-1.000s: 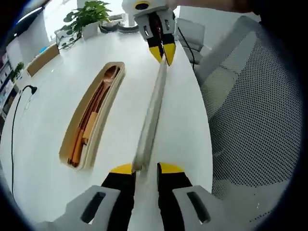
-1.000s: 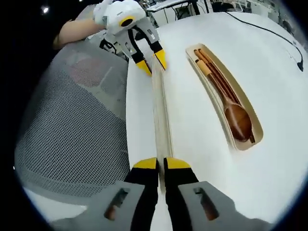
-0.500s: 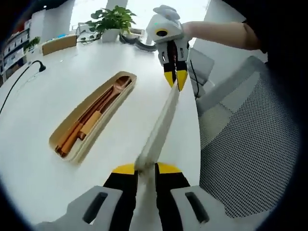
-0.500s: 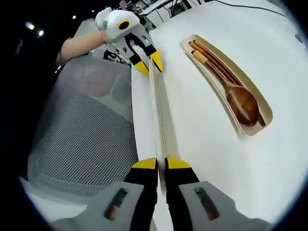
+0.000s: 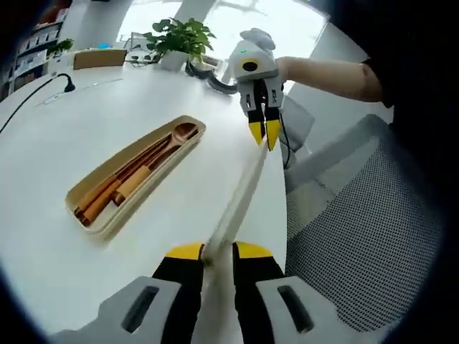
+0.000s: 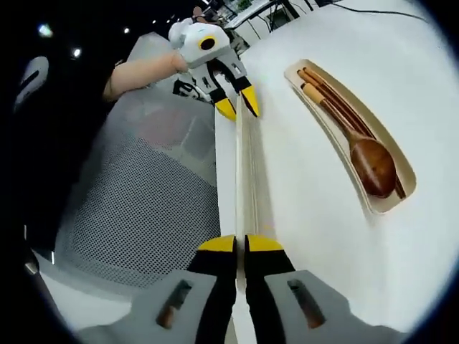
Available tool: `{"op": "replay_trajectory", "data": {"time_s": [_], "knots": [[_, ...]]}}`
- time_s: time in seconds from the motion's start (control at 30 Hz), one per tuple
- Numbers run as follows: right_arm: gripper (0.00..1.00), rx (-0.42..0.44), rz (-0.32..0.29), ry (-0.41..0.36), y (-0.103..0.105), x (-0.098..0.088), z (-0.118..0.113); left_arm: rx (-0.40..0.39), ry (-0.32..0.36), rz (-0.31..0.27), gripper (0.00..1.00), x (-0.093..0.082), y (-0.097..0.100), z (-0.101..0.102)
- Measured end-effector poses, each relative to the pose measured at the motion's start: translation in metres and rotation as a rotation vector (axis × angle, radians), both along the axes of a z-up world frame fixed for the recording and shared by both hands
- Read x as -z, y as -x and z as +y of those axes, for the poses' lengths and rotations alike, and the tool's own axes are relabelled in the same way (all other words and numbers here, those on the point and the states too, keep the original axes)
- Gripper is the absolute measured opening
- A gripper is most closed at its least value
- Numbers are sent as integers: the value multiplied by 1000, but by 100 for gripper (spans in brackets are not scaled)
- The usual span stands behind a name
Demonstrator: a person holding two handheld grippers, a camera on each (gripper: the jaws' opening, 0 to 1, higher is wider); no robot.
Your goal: Arrange the utensils inside the cutlery case until each visible utensil rests in its matching compartment.
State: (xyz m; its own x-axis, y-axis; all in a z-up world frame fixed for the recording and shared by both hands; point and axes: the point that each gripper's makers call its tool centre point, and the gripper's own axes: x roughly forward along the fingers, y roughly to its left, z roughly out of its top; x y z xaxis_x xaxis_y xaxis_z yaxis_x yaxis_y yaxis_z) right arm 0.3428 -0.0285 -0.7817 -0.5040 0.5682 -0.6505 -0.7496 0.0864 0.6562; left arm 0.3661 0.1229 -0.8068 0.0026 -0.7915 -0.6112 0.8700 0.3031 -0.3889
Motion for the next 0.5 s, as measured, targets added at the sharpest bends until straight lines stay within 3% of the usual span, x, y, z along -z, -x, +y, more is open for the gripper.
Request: {"op": "replay_trajectory", "data": {"time_s": [0.13,0.23,0.5], "knots": [[0,9,-1,-9,-2,-5,1,35,23,3,11,-8,5,-3],[0,-36,-25,2,0,-12,2,39,55,126,9,-15,21,-4],[5,26,-44,34,-10,-4,-1,54,89,201,6,-25,30,-9]]}}
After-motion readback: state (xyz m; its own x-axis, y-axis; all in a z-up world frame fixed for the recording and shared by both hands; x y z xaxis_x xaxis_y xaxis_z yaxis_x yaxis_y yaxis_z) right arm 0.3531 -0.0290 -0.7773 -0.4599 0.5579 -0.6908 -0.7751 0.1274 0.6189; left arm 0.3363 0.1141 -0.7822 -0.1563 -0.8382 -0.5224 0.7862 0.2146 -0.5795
